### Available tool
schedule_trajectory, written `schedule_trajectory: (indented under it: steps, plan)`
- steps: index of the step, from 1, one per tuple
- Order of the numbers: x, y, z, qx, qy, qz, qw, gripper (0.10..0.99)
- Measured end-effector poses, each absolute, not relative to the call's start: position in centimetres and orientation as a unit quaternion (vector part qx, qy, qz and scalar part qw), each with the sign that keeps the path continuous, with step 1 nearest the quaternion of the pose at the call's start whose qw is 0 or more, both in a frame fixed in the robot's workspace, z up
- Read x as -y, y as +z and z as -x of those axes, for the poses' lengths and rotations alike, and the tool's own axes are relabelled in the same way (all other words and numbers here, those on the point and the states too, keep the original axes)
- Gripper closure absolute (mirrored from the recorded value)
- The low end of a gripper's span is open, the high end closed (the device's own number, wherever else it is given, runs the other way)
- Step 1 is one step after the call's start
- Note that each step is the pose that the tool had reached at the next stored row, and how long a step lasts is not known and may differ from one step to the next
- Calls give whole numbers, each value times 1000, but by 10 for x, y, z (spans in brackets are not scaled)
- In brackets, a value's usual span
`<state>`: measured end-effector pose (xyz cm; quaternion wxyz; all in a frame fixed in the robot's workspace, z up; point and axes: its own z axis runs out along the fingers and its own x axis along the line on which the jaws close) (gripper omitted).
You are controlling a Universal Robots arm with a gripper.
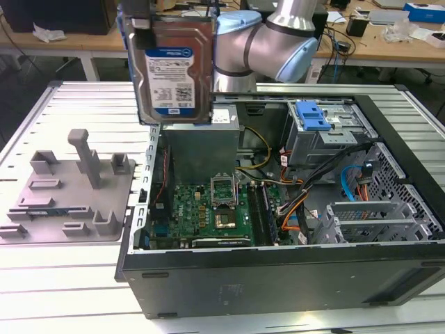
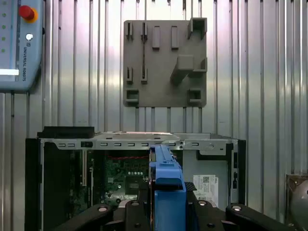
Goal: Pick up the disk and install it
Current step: 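Pick up the disk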
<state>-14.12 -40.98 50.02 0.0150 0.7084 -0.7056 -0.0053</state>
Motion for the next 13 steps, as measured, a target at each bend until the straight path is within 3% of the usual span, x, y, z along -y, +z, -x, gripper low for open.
schedule_trajectory:
  steps: [13]
  plan:
    - [450,500,70,706,-5,-708,15,722]
